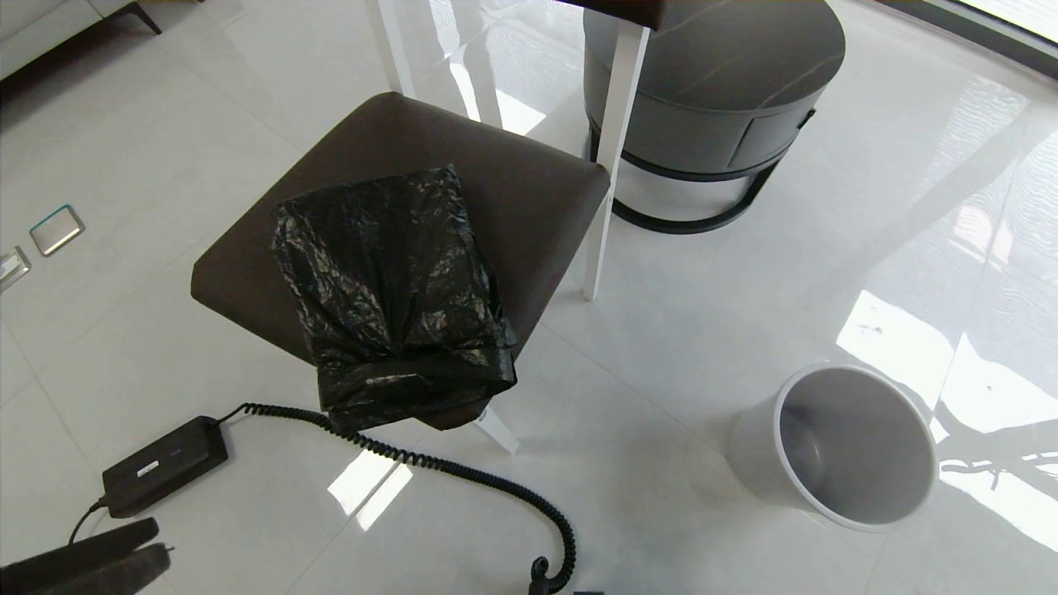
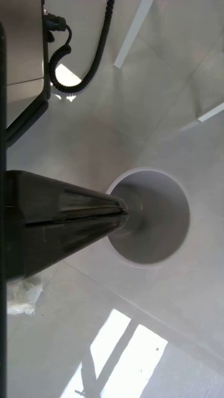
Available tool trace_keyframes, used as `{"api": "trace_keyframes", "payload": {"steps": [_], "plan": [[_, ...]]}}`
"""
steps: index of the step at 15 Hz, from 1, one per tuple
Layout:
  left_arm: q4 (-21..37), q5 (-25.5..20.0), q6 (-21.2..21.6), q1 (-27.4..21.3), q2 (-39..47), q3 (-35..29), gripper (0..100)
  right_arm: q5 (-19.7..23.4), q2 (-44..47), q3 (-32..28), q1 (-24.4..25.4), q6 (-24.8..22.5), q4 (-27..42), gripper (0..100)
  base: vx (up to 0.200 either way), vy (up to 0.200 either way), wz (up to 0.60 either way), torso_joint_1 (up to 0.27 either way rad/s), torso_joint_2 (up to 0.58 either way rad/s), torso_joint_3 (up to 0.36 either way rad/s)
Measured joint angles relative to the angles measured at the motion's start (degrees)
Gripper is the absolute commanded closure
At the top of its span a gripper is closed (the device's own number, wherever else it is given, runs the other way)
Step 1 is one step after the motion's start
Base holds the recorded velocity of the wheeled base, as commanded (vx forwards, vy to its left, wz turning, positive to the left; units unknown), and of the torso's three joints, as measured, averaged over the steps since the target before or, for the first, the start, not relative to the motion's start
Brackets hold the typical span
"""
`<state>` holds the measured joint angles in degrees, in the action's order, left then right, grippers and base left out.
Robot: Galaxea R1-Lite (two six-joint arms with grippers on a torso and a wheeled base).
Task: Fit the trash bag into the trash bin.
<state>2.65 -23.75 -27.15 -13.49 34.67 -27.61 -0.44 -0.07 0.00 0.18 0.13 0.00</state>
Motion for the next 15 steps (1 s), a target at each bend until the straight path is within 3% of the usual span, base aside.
{"api": "trace_keyframes", "payload": {"steps": [2,6,8,11,15], "plan": [[0.0,-0.5,-6.2,-4.9,1.2,-0.3,0,0.0,0.0,0.0,0.1,0.0,0.0,100,0.0,0.0,0.0,0.0,0.0,0.0],[-1.7,-0.6,-13.9,-8.2,2.9,0.5,0,0.0,0.0,0.0,0.1,0.0,0.0,100,0.0,0.0,0.0,0.0,0.0,0.0],[-10.9,-0.3,-14.9,-8.3,6.1,4.4,0,0.0,0.0,0.0,0.0,0.0,0.0,100,0.0,0.0,0.0,0.0,0.0,0.0],[-29.1,2.1,-19.0,-8.6,14.3,10.9,0,0.0,0.0,0.0,0.0,0.0,0.0,100,0.0,0.0,0.0,0.0,0.0,0.0],[-33.5,2.9,-20.4,-10.2,22.6,12.6,0,0.0,0.0,0.0,0.1,0.0,0.0,100,0.0,0.0,0.0,0.0,0.0,0.0]]}}
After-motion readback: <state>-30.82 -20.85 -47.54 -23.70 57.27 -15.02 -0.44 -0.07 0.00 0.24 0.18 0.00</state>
